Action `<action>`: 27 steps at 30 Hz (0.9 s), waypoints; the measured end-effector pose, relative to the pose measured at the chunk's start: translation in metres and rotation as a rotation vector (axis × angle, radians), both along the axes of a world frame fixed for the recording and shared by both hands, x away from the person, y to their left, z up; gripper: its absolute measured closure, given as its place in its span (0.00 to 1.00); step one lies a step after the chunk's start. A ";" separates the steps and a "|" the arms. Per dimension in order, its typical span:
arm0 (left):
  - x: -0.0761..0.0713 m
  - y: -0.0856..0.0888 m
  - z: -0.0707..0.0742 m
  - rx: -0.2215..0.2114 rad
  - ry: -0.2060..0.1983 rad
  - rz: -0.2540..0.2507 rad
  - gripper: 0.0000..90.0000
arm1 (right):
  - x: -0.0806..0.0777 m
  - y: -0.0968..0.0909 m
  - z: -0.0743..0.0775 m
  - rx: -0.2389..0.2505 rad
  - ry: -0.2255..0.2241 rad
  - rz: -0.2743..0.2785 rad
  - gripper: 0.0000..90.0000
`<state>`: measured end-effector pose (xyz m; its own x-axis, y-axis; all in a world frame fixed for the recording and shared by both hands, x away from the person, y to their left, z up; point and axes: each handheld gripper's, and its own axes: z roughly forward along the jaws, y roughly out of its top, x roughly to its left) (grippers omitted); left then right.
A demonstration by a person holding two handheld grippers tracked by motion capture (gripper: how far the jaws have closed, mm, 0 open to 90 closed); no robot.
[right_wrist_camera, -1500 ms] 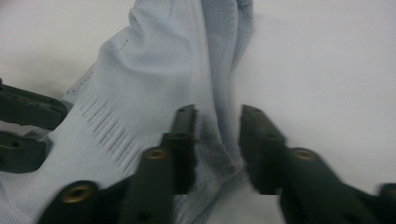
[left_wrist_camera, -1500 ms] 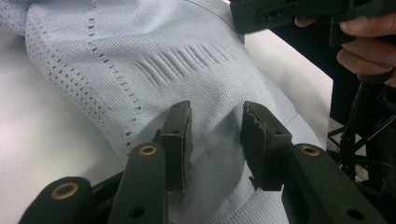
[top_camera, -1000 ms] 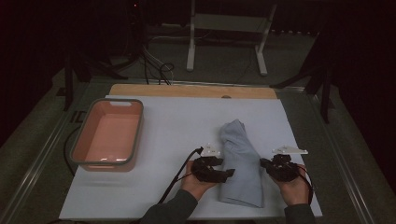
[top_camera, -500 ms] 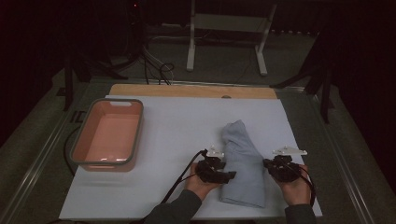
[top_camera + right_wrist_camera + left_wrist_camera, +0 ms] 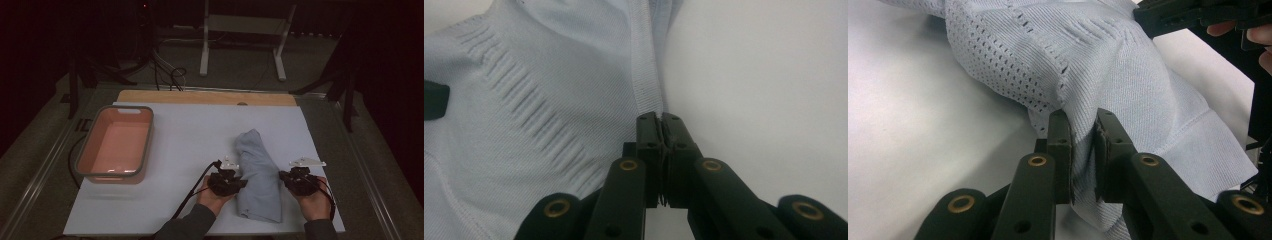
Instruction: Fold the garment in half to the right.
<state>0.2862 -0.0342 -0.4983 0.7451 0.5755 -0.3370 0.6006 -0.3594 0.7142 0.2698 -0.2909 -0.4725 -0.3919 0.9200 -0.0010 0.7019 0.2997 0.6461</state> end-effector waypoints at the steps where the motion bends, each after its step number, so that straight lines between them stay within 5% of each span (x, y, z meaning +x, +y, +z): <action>1: 0.000 0.002 0.000 -0.005 0.003 0.003 0.90 | 0.000 0.001 0.000 0.003 0.001 0.002 0.97; 27: -0.003 0.083 0.002 -0.007 -0.004 0.118 0.90 | 0.017 0.072 -0.004 0.057 -0.032 0.156 0.97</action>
<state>0.2827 0.0491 -0.4961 0.6736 0.6571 -0.3383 0.6358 -0.2816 0.7187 0.2868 -0.2188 -0.4761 -0.5308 0.8468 0.0347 0.6283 0.3657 0.6867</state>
